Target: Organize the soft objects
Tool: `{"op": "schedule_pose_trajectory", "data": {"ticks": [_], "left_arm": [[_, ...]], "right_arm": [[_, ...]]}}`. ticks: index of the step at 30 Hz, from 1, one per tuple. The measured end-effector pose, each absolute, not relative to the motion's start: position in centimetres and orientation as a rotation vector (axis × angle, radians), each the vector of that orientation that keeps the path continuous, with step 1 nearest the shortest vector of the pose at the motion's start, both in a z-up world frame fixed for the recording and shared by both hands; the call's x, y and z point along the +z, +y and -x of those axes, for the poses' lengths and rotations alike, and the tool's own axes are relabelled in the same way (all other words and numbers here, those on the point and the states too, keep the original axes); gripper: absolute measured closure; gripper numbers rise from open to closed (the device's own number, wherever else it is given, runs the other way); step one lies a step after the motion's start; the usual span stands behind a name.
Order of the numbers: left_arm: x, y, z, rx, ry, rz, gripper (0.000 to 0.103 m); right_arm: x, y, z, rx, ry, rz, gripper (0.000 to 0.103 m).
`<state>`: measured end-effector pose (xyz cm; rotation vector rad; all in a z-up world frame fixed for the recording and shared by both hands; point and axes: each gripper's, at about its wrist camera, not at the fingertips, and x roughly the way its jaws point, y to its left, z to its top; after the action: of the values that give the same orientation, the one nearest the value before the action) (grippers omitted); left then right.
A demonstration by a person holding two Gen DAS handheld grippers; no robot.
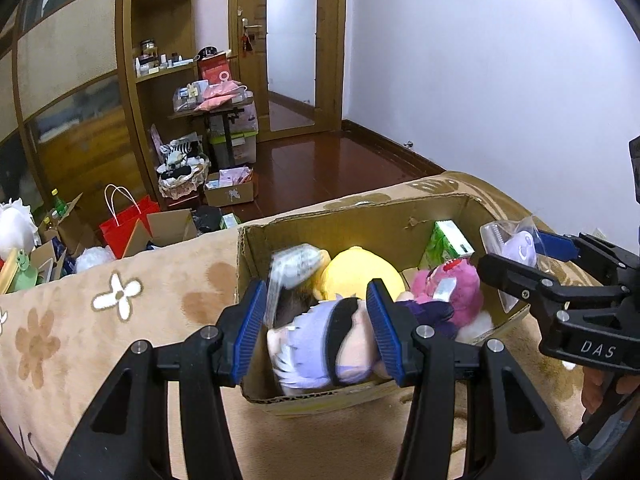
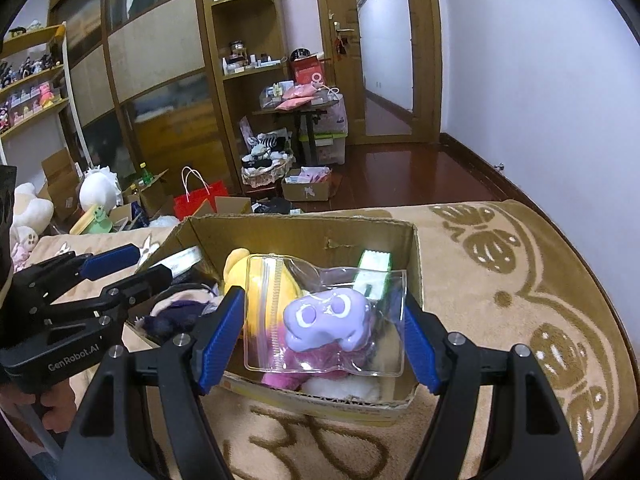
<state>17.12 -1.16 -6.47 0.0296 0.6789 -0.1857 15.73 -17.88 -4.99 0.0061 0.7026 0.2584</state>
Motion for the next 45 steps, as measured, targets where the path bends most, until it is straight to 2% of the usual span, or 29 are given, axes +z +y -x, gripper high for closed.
{"op": "schedule_pose_trajectory", "data": {"ticks": [2, 10, 12, 14, 17, 22, 24, 26, 29, 45], "left_arm": [[-6.5, -1.2, -17.1, -0.179, 0.682, -0.026, 0.051], [-6.0, -0.9, -16.5, -0.142, 0.669, -0.024, 0.033], [-5.7, -0.8, -16.1, -0.132, 0.661, -0.034, 0.024], [-5.4, -0.8, -15.5, -0.121, 0.649, -0.044, 0.022], [-4.9, -0.7, -14.7, -0.099, 0.643, -0.047, 0.02], [-3.5, -0.3, -12.9, -0.058, 0.607, -0.055, 0.012], [-2.9, -0.3, -12.1, -0.043, 0.593, -0.068, 0.008], [-2.2, -0.3, -11.2, -0.032, 0.578, -0.076, 0.006], [-1.2, -0.4, -9.6, -0.019, 0.554, -0.097, 0.005], [2.5, 1.2, -1.7, 0.033, 0.463, -0.057, 0.002]], "right_arm": [[-5.1, -17.9, -15.8, 0.264, 0.708, -0.005, 0.024], [-6.0, -17.9, -16.2, 0.27, 0.736, -0.012, 0.024], [-6.0, -17.9, -16.1, 0.268, 0.742, -0.006, 0.024], [-5.9, -17.8, -16.0, 0.271, 0.741, -0.003, 0.023], [-5.3, -17.7, -15.6, 0.273, 0.729, -0.001, 0.017], [-4.5, -17.5, -14.6, 0.26, 0.716, 0.017, 0.013], [-4.0, -17.6, -14.0, 0.248, 0.707, 0.021, 0.007], [-3.3, -17.8, -13.1, 0.239, 0.691, 0.02, 0.001], [-2.2, -18.3, -11.8, 0.222, 0.67, 0.016, 0.0], [4.1, -20.1, -3.4, 0.196, 0.522, 0.03, 0.0]]}}
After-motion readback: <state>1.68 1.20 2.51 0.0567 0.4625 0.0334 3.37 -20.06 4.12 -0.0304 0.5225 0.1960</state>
